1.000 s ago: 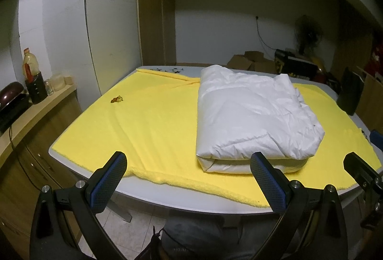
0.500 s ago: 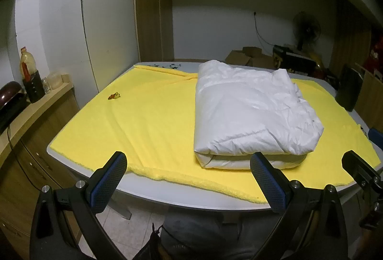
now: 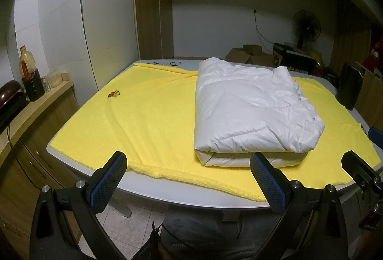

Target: Fold large clothes

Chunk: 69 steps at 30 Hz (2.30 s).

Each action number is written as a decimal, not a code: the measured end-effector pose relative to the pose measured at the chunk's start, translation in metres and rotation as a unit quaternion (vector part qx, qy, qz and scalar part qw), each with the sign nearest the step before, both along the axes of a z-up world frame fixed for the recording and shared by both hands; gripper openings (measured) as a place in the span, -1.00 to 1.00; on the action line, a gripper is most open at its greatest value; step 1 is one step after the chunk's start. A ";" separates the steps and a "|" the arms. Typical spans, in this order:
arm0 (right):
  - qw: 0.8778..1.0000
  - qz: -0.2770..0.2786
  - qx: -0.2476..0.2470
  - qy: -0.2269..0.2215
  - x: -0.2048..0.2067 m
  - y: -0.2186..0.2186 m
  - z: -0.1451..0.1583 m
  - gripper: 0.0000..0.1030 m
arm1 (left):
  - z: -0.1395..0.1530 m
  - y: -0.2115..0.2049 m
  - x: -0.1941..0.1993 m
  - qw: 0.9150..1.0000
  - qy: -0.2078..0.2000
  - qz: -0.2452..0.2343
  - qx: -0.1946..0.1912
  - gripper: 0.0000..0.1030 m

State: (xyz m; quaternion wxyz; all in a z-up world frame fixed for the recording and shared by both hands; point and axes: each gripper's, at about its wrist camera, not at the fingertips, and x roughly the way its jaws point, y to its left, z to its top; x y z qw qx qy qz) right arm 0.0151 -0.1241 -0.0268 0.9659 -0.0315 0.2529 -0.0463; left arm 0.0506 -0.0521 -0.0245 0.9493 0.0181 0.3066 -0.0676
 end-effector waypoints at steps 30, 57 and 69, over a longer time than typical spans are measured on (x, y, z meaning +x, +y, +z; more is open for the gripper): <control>1.000 0.012 -0.004 0.007 -0.002 -0.002 -0.003 1.00 | -0.003 0.002 -0.002 1.000 0.002 -0.004 0.000 0.99; 1.000 0.015 -0.003 0.015 -0.001 -0.005 -0.005 1.00 | -0.003 0.003 0.005 1.000 0.011 -0.014 0.003 0.99; 1.000 0.017 -0.004 0.018 0.000 -0.006 -0.005 1.00 | -0.003 0.003 0.004 1.000 0.012 -0.014 0.003 0.99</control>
